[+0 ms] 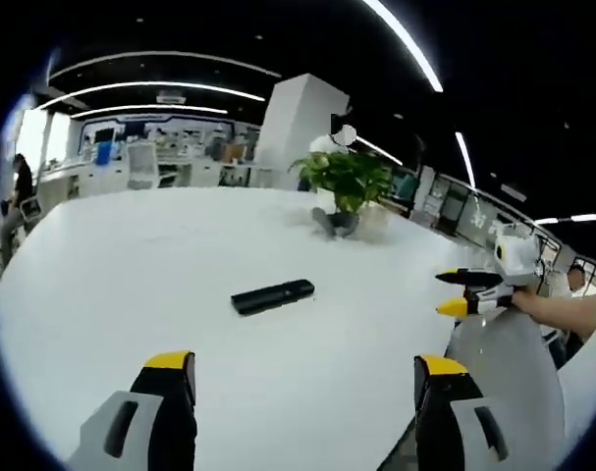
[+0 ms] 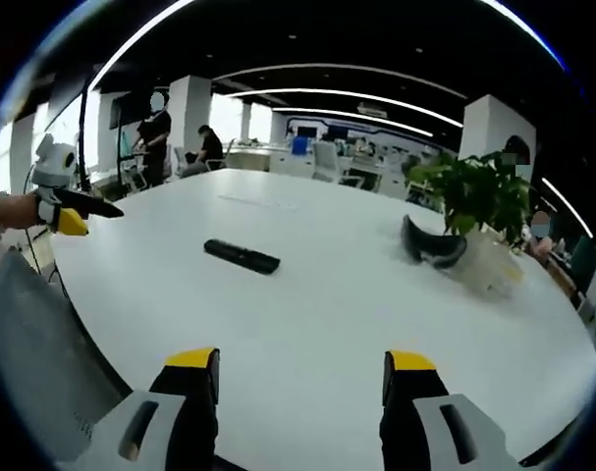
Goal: Press the specified remote control buttons in sequence, fully releasing each button before pressing the next.
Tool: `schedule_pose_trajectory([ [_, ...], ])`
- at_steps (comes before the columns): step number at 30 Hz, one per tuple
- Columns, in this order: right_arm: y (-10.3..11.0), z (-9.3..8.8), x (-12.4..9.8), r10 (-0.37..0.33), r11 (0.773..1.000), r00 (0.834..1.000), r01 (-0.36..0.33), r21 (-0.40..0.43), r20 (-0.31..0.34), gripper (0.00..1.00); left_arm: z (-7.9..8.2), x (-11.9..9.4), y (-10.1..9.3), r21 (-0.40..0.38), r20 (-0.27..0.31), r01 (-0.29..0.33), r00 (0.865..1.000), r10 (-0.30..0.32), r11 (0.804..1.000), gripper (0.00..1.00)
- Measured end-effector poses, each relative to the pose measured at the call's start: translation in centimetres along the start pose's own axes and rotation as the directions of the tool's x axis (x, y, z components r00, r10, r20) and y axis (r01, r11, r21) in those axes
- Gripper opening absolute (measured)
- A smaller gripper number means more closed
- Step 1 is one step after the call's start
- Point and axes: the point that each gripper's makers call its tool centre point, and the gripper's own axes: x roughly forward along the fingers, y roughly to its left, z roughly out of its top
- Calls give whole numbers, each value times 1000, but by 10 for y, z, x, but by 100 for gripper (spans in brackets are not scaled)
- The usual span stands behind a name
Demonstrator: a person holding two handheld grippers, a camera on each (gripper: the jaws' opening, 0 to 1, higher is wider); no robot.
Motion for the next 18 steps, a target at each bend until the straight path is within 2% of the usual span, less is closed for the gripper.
schedule_pose_trajectory([
  [2, 0, -1, 0, 1, 1000, 1000, -1, -13, -8, 66, -1, 11, 3, 76, -47, 23, 999, -19, 997, 93],
  [5, -2, 3, -2, -5, 1000, 1000, 5, 3, 21, 65, -15, 26, 7, 89, -164, 56, 986, -40, 994, 93],
  [7, -2, 2, -1, 8, 999, 1000, -9, 39, 26, 64, -16, 35, 10, 100, -201, 69, 978, -48, 993, 92],
  [9, 0, -2, -1, 9, 999, 1000, -10, 43, 11, 63, -15, 40, 8, 74, -233, 107, 969, -87, 991, 89],
  [12, 3, -15, -2, 34, 998, 999, -33, 45, -32, 57, -5, 46, 11, 45, -218, 132, 969, -119, 990, 86],
  [14, 0, -12, -2, 33, 998, 999, -32, 62, -15, 54, -2, 50, 14, 31, -225, 137, 966, -126, 990, 86],
  [16, -2, -6, -3, 30, 995, 999, -32, 90, 24, 55, 0, 54, 19, 51, -240, 135, 963, -119, 990, 86],
  [18, -2, -8, -3, 24, 995, 1000, -25, 98, 15, 55, -2, 61, 25, 108, -289, 147, 951, -111, 983, 85],
])
